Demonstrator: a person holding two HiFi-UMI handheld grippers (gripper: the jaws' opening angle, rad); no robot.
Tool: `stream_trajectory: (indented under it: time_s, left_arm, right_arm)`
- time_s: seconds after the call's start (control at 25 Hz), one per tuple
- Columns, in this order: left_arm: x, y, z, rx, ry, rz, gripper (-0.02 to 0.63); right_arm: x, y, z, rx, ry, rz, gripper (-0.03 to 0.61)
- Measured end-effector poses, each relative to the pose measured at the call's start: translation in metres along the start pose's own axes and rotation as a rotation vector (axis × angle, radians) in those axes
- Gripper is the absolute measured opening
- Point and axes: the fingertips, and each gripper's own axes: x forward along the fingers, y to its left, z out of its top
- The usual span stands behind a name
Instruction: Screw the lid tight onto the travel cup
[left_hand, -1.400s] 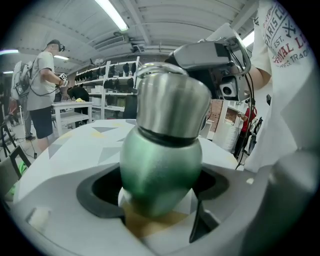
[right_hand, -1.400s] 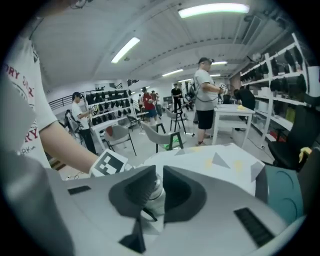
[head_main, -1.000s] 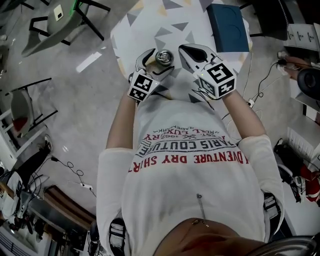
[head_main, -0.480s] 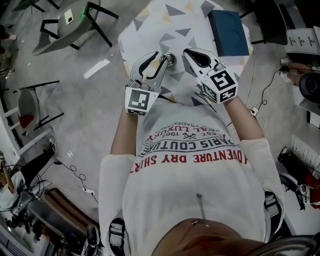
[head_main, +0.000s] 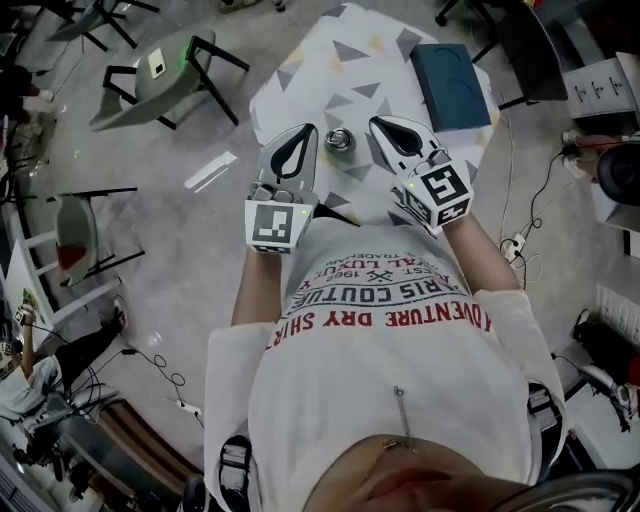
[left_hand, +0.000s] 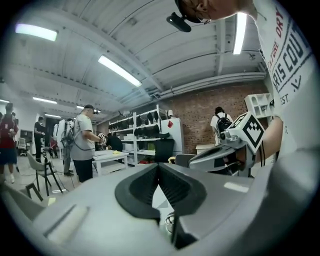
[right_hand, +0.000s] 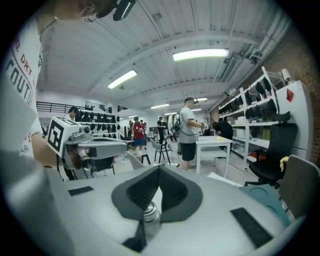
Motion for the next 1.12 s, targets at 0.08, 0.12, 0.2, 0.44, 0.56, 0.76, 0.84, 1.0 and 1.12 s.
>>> stream_trajectory:
  time_s: [0.08, 0.12, 0.2, 0.44, 0.56, 0.76, 0.84, 1.0, 1.12]
  left_arm:
    - [-0.003, 0.005, 0.005, -0.014, -0.002, 0.020, 0.011]
    - [-0.003, 0.007, 0.008, -0.010, -0.002, 0.026, 0.011]
    - [-0.001, 0.010, 0.013, -0.003, -0.004, 0.039, 0.012]
    - [-0.001, 0.016, 0.026, -0.041, -0.048, 0.068, 0.012]
    - [-0.001, 0.019, 0.029, -0.044, -0.058, 0.078, 0.012]
    - [0.001, 0.020, 0.027, -0.033, -0.049, 0.073, 0.012]
    - [0.001, 0.021, 0.027, -0.039, -0.049, 0.075, 0.012]
    - [0.003, 0.023, 0.024, -0.045, -0.042, 0.072, 0.012]
    - [0.005, 0.023, 0.024, -0.044, -0.037, 0.068, 0.012]
  right_arm:
    - [-0.002, 0.000, 0.008, 0.002, -0.022, -0.004, 0.011]
    - [-0.003, 0.000, 0.011, 0.000, -0.031, -0.005, 0.011]
    - [-0.003, 0.001, 0.016, -0.007, -0.042, -0.008, 0.011]
    - [-0.003, 0.007, 0.021, -0.017, -0.054, -0.002, 0.009]
    - [-0.004, 0.008, 0.023, -0.016, -0.061, -0.008, 0.009]
    - [-0.004, 0.004, 0.023, 0.004, -0.065, -0.026, 0.009]
    - [-0.004, 0.003, 0.023, 0.004, -0.067, -0.032, 0.009]
    - [-0.003, 0.001, 0.026, 0.003, -0.068, -0.041, 0.009]
    - [-0.001, -0.001, 0.026, 0.004, -0.067, -0.048, 0.009]
